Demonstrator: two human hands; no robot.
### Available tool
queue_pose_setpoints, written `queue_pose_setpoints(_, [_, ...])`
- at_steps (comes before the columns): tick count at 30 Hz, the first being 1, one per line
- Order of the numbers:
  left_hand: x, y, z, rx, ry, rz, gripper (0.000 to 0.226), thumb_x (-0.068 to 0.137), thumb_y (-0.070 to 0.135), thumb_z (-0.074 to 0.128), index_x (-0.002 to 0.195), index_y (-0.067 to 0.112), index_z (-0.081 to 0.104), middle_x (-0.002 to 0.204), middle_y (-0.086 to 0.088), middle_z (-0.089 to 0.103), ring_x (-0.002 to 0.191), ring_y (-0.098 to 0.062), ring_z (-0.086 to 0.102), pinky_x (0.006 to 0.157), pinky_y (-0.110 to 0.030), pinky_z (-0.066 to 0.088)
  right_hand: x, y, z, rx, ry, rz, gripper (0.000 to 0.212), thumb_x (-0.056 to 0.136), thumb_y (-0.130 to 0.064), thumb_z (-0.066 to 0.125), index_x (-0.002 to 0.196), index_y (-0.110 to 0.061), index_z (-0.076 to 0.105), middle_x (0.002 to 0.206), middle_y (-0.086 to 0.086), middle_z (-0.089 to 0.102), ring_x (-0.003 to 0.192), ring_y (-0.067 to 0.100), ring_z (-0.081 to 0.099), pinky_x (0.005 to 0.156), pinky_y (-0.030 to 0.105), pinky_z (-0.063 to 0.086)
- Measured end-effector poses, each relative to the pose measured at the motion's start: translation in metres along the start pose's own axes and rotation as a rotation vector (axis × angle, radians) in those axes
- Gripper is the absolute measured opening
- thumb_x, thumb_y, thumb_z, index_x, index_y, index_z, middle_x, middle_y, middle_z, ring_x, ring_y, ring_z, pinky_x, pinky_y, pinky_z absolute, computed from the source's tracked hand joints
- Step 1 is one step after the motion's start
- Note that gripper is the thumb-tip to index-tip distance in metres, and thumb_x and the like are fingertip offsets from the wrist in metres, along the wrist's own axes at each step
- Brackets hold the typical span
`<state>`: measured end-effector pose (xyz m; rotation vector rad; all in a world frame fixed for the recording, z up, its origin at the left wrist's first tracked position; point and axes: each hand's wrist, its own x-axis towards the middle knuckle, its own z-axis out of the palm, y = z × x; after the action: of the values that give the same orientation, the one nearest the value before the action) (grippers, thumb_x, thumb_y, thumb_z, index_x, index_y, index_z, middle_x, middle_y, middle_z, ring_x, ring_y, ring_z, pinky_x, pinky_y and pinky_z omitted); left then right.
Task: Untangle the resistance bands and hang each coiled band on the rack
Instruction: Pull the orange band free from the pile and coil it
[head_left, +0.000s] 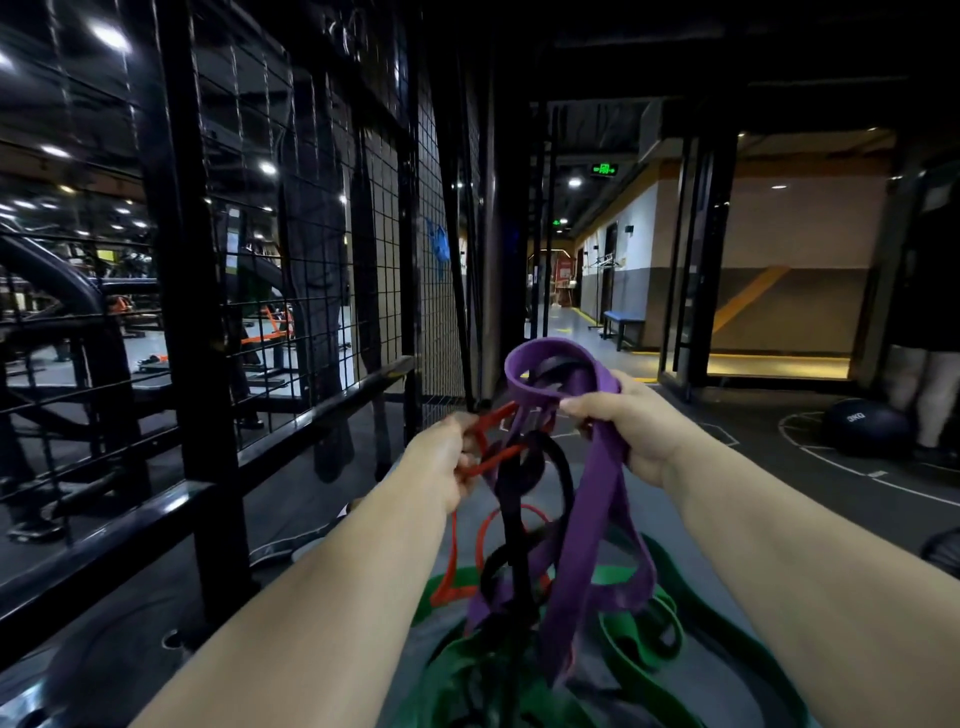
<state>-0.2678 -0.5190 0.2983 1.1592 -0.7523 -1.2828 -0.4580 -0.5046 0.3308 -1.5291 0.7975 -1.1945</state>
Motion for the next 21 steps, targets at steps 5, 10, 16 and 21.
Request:
queue_pose_setpoints(5, [-0.002,-0.006,0.002,0.019,-0.028,0.006,0.028,0.098,0.014,0.043,0.072,0.013,0.054,0.066,-0.01,0.065,0.047,-0.016,0.051,0.048,-0.019,0.043,-0.007,-0.006,0.008,-0.122,-0.254,-0.023,0.041,0.068,0.007,0.074,0.105,-0.006,0.064,0.085,0.007,0.074,0.078,0.014,0.069,0.072,0.023,0.055])
queue_pose_setpoints(10, [0.0,-0.023,0.003,0.041,-0.127,-0.062,0.044,0.099,0.01,0.04,0.065,0.004,0.067,0.07,-0.013,0.064,0.079,-0.031,0.066,0.075,-0.043,0.057,-0.011,-0.01,0.015,-0.163,-0.176,-0.053,0.044,0.067,0.009,0.071,0.107,-0.006,0.06,0.081,0.007,0.072,0.069,0.015,0.068,0.065,0.027,0.055])
queue_pose_setpoints(16, [0.004,-0.028,-0.006,0.115,-0.019,-0.157,0.032,0.096,0.027,0.05,0.065,0.019,0.057,0.054,0.007,0.048,0.048,-0.007,0.027,0.051,-0.02,0.019,-0.019,-0.017,0.008,0.224,0.023,-0.137,0.037,0.068,0.015,0.065,0.086,-0.016,0.055,0.054,-0.004,0.057,0.045,0.007,0.055,0.044,0.021,0.047])
queue_pose_setpoints(21, [-0.003,-0.025,0.009,0.059,-0.033,-0.113,0.036,0.096,0.012,0.037,0.065,0.02,0.055,0.049,0.007,0.045,0.043,-0.007,0.029,0.05,-0.022,0.019,-0.021,-0.025,0.015,0.324,-0.005,-0.137,0.028,0.086,0.018,0.045,0.085,-0.01,0.051,0.05,-0.001,0.059,0.043,0.012,0.059,0.044,0.029,0.054])
